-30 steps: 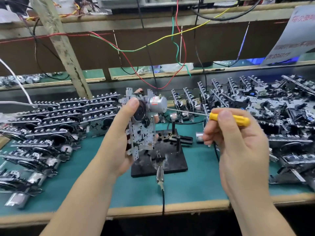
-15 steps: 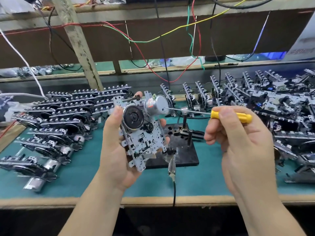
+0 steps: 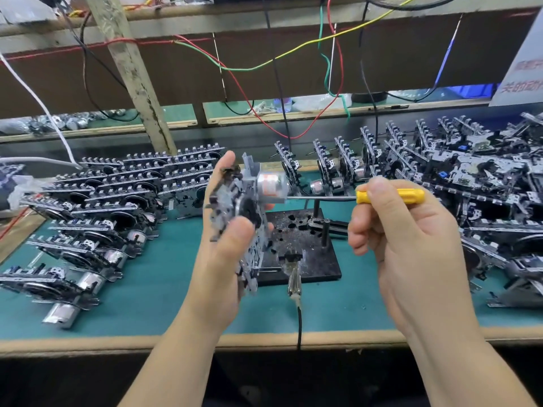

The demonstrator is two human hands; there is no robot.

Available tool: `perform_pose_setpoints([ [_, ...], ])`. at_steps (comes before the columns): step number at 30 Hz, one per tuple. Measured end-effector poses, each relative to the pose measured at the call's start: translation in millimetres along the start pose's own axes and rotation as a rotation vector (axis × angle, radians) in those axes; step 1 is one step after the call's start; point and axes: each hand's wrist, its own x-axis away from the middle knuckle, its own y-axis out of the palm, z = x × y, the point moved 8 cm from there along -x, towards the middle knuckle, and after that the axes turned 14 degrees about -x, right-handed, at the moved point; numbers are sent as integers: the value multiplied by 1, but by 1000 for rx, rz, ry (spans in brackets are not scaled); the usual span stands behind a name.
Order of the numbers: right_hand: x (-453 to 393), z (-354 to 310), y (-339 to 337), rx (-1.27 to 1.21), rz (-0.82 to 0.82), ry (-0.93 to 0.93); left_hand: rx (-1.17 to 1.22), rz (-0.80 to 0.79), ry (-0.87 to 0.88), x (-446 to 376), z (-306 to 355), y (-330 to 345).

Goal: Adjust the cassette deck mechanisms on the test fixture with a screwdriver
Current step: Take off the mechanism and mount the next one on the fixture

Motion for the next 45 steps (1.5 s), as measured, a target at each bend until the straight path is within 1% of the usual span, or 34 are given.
perform_pose_setpoints([
  [2, -4, 1, -3, 0, 24, 17, -88, 1, 55, 3, -2, -1],
  [4, -6, 0, -5, -8, 29, 25, -99, -7, 88, 6, -2, 0],
  [7, -6, -4, -4, -7, -10, -17, 20, -34, 26, 5, -4, 5],
  [10, -5, -11, -1, 37, -80, -87, 75, -37, 24, 5, -1, 8],
  [13, -4, -14, 1, 72, -143, -118, 133, -32, 9, 5, 1, 9],
  [17, -3, -14, 3, 91, -195, -128, 170, -30, -6, 5, 2, 10],
  [21, -3, -13, 4, 98, -217, -124, 151, -39, -18, 5, 3, 8],
  [27, -4, -11, 1, 110, -208, -133, 90, -62, -20, 1, -4, 7],
  [30, -8, -14, -17, 8, -71, -163, 14, -53, -29, -12, -4, 1],
  [31, -9, -16, -24, -10, -14, -184, -60, -37, -24, -19, -3, -2],
  [32, -10, -18, -30, -9, 28, -203, -201, -33, 6, -28, 1, -4],
  [34, -11, -19, -36, 11, 73, -219, -674, -72, 104, -48, 12, 0],
  [35, -11, -18, -38, 15, 87, -221, -902, -136, 160, -59, 14, 8],
  [37, -11, -15, -40, 22, 113, -222, -1218, -301, 220, -79, 6, 27],
  [39, -10, -13, -43, 38, 126, -218, -1400, -419, 229, -93, -6, 43],
  [42, -10, -13, -54, 46, 152, -205, -1561, -549, 209, -101, -30, 55],
  [45, -11, -11, -65, 31, 162, -180, -1692, -571, 213, -100, -49, 55],
])
